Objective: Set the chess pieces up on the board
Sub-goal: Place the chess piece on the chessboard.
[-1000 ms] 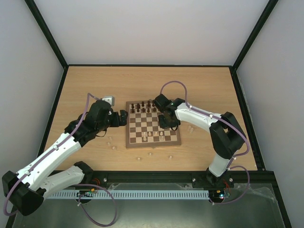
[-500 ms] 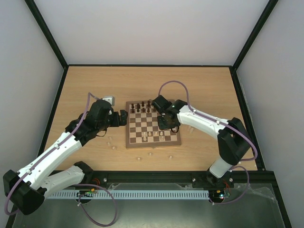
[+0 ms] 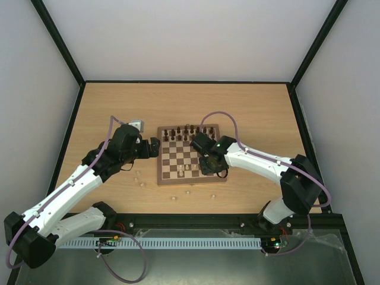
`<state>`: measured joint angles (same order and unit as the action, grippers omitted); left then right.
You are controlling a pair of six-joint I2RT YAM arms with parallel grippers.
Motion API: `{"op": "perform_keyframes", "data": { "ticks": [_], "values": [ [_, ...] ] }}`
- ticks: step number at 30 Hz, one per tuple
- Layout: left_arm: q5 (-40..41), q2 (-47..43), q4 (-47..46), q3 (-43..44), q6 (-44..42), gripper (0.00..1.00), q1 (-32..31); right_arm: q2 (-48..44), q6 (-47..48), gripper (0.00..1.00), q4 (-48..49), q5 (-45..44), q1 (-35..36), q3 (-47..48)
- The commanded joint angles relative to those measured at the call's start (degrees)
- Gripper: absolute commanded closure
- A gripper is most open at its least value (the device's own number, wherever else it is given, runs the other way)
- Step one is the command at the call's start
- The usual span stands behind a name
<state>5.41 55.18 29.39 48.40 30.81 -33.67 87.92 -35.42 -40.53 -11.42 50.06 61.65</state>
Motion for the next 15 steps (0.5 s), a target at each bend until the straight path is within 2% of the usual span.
{"op": "perform_keyframes", "data": {
  "ticks": [1,15],
  "values": [
    [-0.53,0.19,-0.91,-0.52,-0.76,0.01,0.49,-0.81,-2.50,0.96,-2.70,-0.29,0.76,-1.70],
    [-0.58,-0.18,-0.80,-0.57,-0.76,0.01,0.46,0.47,-2.42,0.94,-0.53,1.20,0.82,-3.37]
  ]
}}
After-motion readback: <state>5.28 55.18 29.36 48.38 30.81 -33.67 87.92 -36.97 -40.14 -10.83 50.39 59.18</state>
